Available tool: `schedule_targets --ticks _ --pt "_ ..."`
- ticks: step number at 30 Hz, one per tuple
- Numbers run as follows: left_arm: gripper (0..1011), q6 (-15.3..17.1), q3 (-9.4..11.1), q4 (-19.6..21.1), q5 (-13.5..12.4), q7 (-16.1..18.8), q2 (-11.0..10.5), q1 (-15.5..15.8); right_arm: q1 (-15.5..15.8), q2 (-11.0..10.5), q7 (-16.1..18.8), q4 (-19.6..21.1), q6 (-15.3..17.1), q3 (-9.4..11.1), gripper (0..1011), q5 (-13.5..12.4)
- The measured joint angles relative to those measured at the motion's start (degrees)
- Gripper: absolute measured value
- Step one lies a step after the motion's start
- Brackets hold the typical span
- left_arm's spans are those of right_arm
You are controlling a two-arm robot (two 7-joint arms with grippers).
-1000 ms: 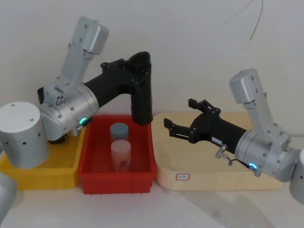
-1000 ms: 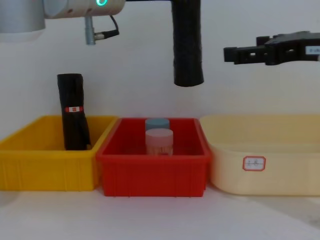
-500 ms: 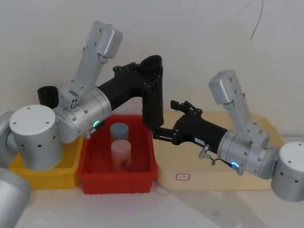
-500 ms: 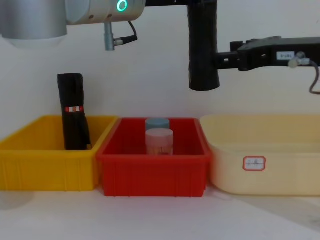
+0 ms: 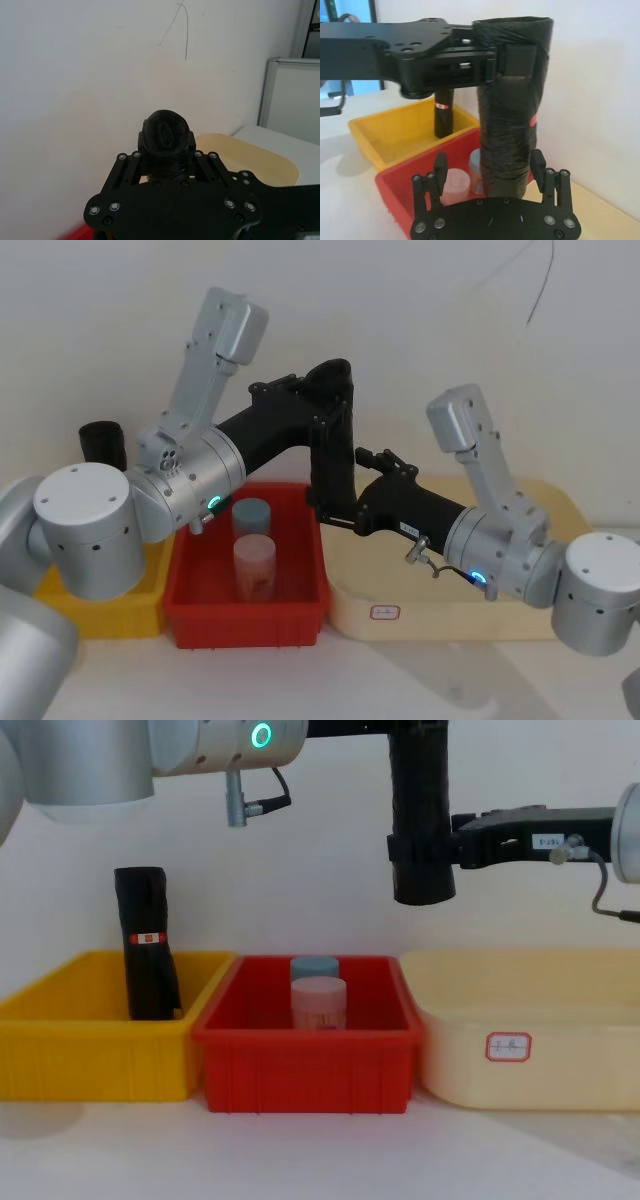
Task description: Pick up the garbage bag with the one hand and transfer it to the other hand.
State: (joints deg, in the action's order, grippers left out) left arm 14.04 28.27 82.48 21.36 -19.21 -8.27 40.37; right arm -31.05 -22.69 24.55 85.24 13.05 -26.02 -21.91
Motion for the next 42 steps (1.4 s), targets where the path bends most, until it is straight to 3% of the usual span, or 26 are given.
schedule_targets --ticks 27,34,42 --pt "380 0.11 0.88 -1.33 0.74 0.25 1.32 0.44 -3.86 3.50 0.13 -8.25 -3.04 0.82 1001 0.92" --pt "380 0.11 1.00 -1.55 1.12 0.21 1.59 0.49 -4.32 3.93 0.46 -9.25 -3.45 0.85 868 0.97" --pt "380 0.11 1.05 -1.65 1.32 0.12 1.71 0.54 -4.64 4.22 0.76 -9.91 -3.69 0.85 610 0.99"
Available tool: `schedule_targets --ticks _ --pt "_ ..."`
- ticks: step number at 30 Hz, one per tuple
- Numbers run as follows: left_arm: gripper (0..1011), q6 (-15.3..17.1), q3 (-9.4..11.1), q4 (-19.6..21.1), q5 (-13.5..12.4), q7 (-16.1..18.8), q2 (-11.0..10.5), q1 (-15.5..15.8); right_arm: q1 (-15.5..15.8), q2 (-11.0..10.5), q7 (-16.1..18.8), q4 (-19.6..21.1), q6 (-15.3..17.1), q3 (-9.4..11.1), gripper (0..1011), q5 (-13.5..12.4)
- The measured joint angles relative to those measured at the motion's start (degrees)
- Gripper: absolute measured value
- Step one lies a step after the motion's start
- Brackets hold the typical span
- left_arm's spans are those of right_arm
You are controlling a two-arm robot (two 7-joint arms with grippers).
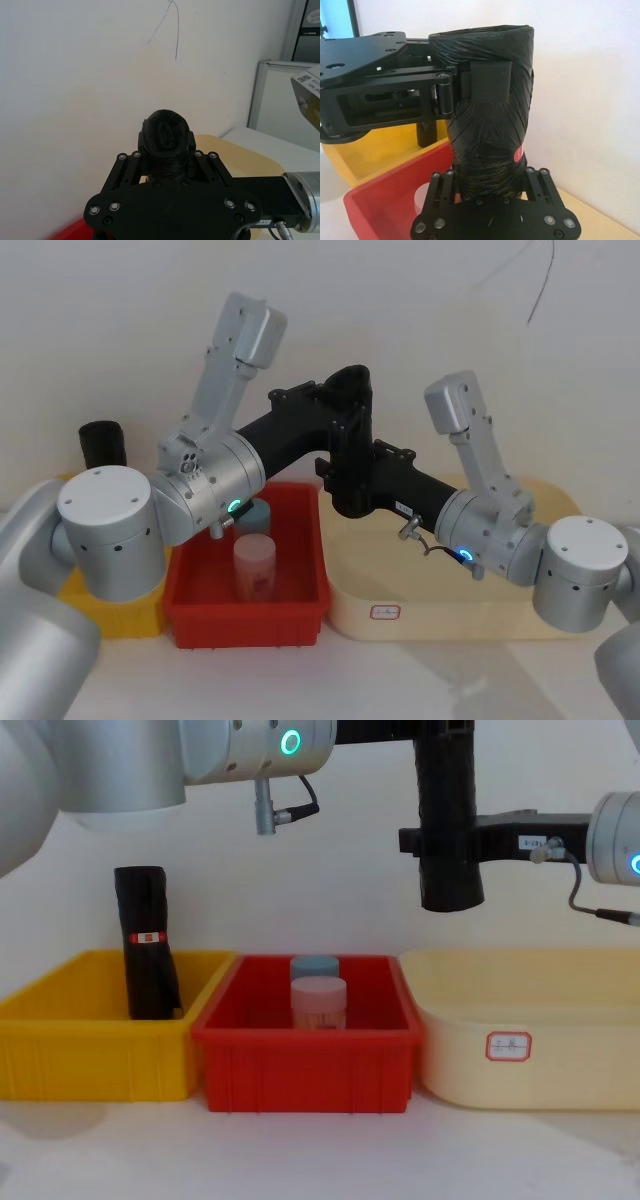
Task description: Pick up the garbage bag with the one hand and transfer it to the other hand.
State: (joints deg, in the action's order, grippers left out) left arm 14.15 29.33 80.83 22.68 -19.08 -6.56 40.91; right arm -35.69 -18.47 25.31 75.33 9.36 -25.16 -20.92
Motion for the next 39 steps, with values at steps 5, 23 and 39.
schedule_targets --ticks 5,23,39 --pt "379 0.00 0.03 -0.04 0.05 -0.01 0.04 0.01 -0.11 0.08 0.06 -0.26 -0.11 0.00 561 0.00" --pt "701 -0.04 0.06 -0.10 0.19 -0.11 0.13 0.02 0.44 0.31 -0.28 -0.14 0.04 0.84 560 -1.21" --pt "1000 -0.09 -0.87 0.95 1.03 0.03 -0.86 -0.84 1.47 -0.97 -2.47 -0.39 2.24 3.42 560 -3.55"
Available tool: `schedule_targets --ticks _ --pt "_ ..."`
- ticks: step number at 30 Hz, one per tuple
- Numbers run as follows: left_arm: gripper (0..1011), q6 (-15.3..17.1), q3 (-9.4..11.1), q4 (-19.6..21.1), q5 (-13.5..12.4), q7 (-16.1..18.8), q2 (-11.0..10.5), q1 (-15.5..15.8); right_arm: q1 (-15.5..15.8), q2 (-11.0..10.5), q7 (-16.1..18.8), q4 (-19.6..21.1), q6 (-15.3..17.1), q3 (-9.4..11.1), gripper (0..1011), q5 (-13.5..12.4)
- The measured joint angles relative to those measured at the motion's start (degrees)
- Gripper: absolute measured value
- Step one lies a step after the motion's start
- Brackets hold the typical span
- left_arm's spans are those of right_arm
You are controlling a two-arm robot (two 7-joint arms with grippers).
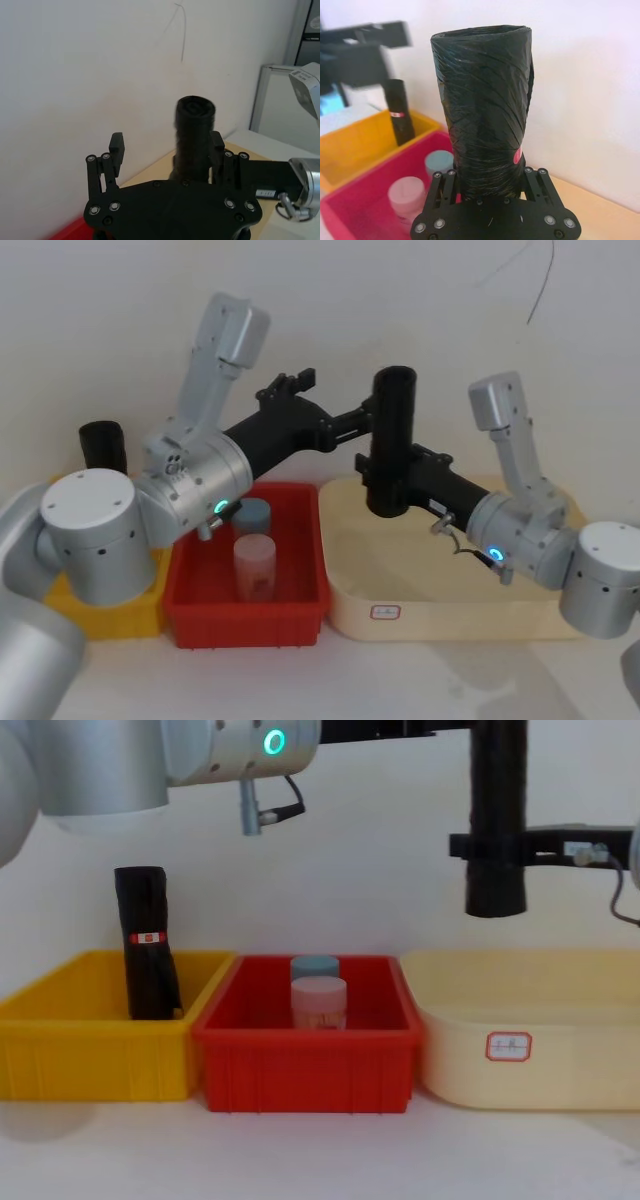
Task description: Pick up the garbage bag with the one hand and transfer it to the other hand.
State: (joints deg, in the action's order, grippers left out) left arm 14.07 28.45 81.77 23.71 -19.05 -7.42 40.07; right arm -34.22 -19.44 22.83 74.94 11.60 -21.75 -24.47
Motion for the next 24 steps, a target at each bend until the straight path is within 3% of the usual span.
schedule_targets --ticks 17,24 --pt "1000 1.02 -4.96 4.83 2.93 2.05 -5.10 -4.99 0.67 -3.07 -3.15 -2.20 3.81 2.07 562 1.07" --pt "1000 1.15 -6.15 5.94 3.53 2.70 -6.49 -6.38 0.97 -3.75 -3.28 -2.60 4.45 2.30 771 1.58"
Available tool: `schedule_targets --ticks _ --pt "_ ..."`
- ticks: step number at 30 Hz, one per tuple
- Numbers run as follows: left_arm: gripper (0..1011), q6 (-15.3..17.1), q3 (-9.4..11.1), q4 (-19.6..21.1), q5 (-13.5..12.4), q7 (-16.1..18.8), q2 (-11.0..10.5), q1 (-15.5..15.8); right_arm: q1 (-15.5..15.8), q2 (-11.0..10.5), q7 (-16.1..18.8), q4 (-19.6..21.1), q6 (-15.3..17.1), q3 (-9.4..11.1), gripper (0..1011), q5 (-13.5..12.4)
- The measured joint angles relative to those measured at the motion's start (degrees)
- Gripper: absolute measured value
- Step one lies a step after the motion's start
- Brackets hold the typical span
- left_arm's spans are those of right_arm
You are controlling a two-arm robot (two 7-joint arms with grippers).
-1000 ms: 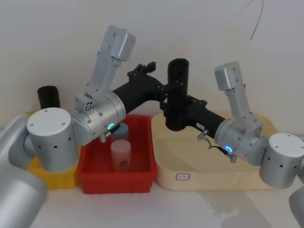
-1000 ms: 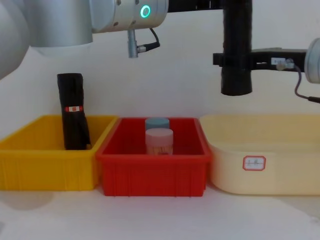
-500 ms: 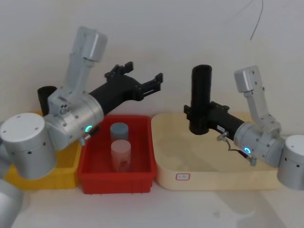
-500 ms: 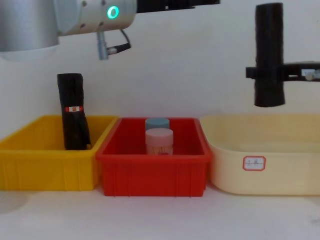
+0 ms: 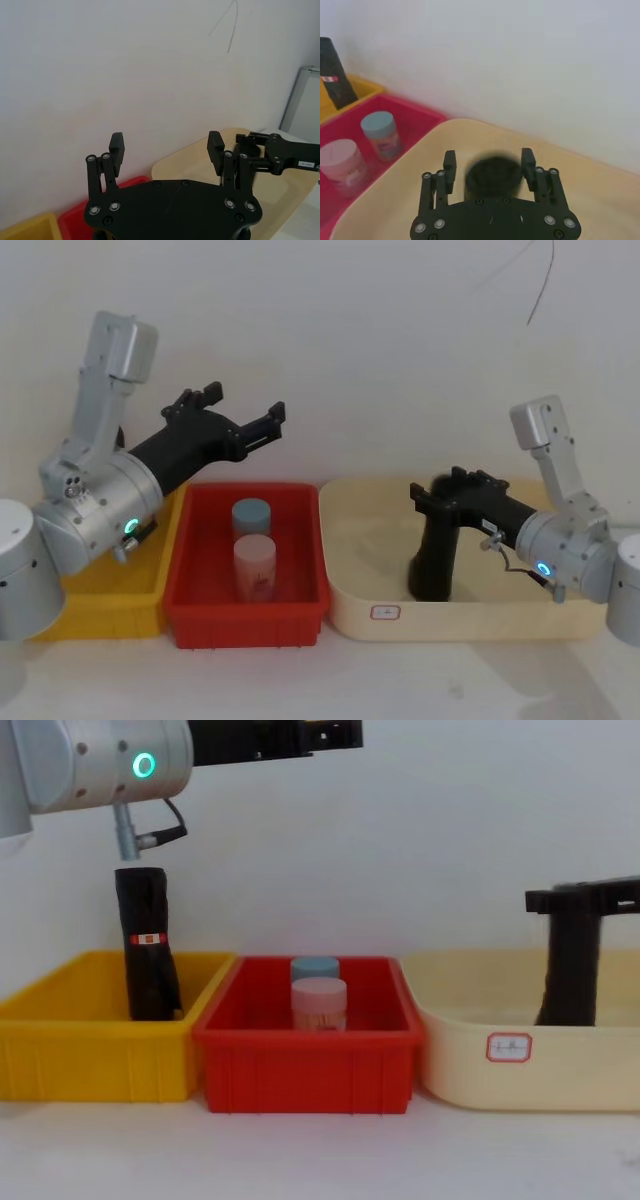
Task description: Pick up the garbage bag with the one hand and transfer it to the other hand.
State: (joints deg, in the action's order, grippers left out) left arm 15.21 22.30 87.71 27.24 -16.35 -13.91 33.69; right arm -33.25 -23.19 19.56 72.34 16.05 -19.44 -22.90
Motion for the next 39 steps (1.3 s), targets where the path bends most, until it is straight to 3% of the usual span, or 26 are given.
schedule_targets --ticks 9,27,34,39 --pt "1000 0.08 -0.83 0.74 0.40 0.44 -0.96 -0.98 0.24 -0.47 -0.09 -0.28 0.45 0.14 1002 0.37" --pt "1000 0.15 -1.44 1.30 0.68 0.76 -1.67 -1.71 0.41 -0.77 -0.16 -0.36 0.77 0.28 1000 0.62" --pt "1000 0.16 -1.51 1.36 0.73 0.79 -1.75 -1.78 0.13 -0.93 0.80 1.67 1.24 0.22 1000 0.61" --pt "1000 0.15 -1.54 1.37 0.76 0.82 -1.78 -1.81 -1.07 -0.96 2.06 4.14 2.48 -0.94 1000 0.78"
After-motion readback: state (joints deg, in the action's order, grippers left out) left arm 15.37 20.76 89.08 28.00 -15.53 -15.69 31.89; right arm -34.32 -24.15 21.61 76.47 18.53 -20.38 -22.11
